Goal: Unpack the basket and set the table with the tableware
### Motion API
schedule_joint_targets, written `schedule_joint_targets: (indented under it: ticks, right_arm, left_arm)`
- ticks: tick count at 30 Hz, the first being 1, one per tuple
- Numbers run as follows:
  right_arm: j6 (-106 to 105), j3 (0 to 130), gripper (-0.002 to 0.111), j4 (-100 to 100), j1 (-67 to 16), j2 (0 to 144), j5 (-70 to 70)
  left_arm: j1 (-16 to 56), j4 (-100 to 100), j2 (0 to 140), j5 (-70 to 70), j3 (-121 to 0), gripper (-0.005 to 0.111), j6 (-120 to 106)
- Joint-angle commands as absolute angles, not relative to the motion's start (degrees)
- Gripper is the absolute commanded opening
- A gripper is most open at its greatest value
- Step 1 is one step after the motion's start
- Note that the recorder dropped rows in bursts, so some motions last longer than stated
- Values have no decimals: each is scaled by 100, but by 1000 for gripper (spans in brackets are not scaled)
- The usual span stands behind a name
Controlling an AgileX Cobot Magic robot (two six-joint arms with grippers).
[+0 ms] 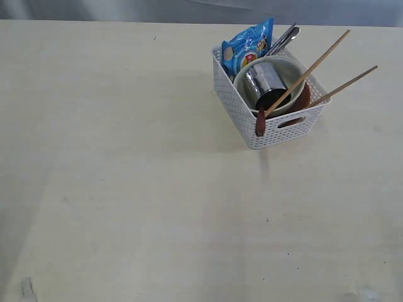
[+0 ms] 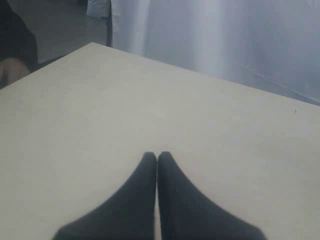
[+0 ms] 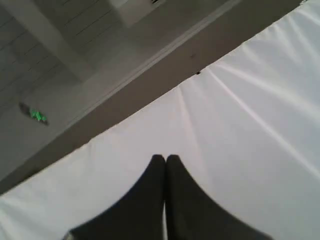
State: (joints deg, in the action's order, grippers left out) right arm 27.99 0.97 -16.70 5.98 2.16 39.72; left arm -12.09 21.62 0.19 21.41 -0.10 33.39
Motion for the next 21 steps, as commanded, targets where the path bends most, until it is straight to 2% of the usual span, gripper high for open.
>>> schedule_joint_targets:
  ticks: [1, 9, 12, 17, 21]
  right_arm:
    - [2099, 563, 0, -2838, 620, 698, 4069]
    - [1739, 1854, 0, -2866, 620, 2777, 4029]
    - [1189, 2410, 0, -2826, 620, 3820, 3599]
    - [157, 3615, 0, -2739, 620, 5458, 1673]
    - [-471, 5063, 0, -2628, 620, 6908, -661]
  left_arm:
    - [-1218, 2178, 0, 2095, 0, 0, 3320]
    - [-1218, 2178, 0, 2095, 0, 0, 3320]
    - [-1218, 2178, 0, 2095, 0, 0, 3320]
    - [-1218, 2178, 0, 2095, 0, 0, 3320]
    - [-1218, 2178, 0, 2095, 0, 0, 3320]
